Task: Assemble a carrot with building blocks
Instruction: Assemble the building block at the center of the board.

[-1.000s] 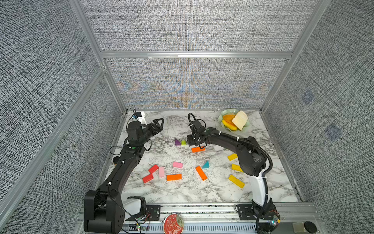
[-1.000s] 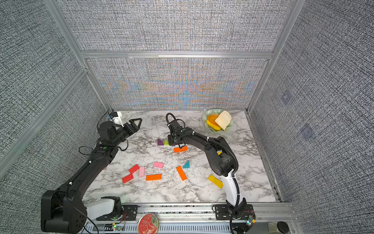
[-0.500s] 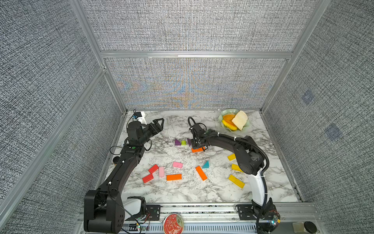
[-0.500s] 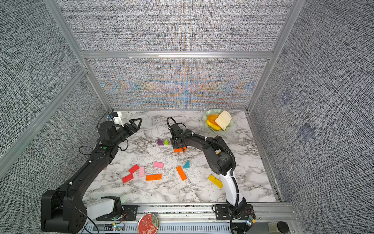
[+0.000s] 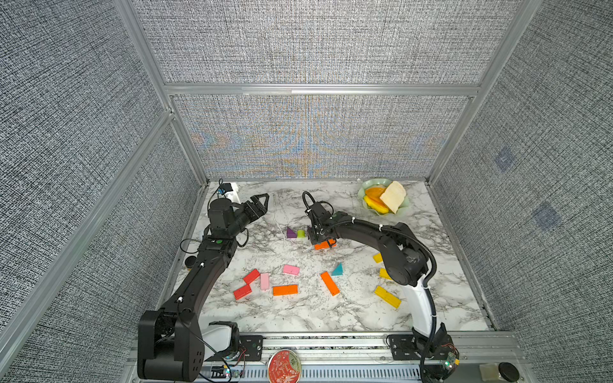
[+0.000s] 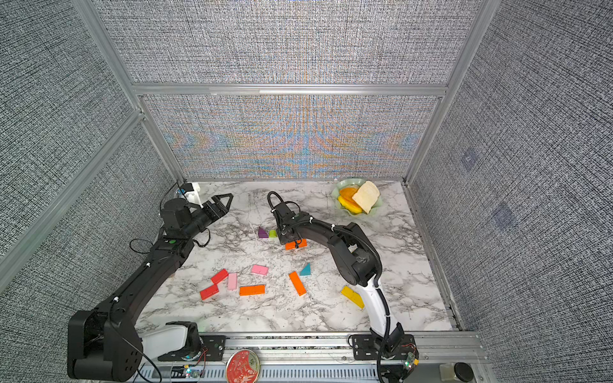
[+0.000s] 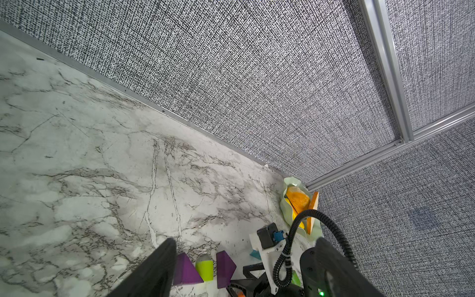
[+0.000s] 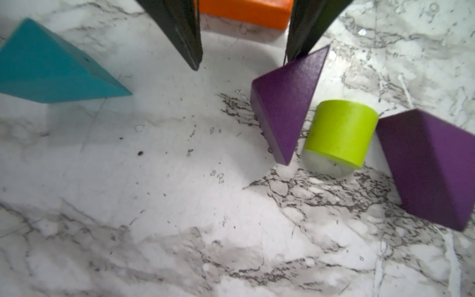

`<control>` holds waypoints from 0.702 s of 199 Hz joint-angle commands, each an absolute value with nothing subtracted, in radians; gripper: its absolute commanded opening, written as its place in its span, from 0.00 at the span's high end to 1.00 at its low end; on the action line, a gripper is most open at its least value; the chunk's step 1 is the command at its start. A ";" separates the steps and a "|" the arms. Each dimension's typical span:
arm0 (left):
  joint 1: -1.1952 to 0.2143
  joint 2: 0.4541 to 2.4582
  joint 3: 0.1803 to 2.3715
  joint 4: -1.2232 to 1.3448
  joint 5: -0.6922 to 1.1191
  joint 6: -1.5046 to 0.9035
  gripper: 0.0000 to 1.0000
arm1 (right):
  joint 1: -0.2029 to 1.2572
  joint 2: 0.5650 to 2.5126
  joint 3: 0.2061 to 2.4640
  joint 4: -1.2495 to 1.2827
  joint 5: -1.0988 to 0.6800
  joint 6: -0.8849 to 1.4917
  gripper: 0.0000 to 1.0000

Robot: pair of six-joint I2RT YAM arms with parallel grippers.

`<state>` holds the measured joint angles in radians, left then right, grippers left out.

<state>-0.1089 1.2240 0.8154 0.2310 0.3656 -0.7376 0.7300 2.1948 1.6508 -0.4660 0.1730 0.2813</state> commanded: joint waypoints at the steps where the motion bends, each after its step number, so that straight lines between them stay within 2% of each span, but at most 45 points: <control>1: -0.109 1.222 0.813 0.247 0.366 -0.736 0.15 | 0.732 2.200 1.664 -0.478 0.183 0.279 0.42; 94: -0.109 1.220 0.812 0.246 0.365 -0.735 0.15 | 0.738 2.188 1.670 -0.490 0.196 0.272 0.40; 140: -0.109 1.220 0.812 0.246 0.365 -0.736 0.15 | 0.754 2.105 1.651 -0.487 0.188 0.267 0.40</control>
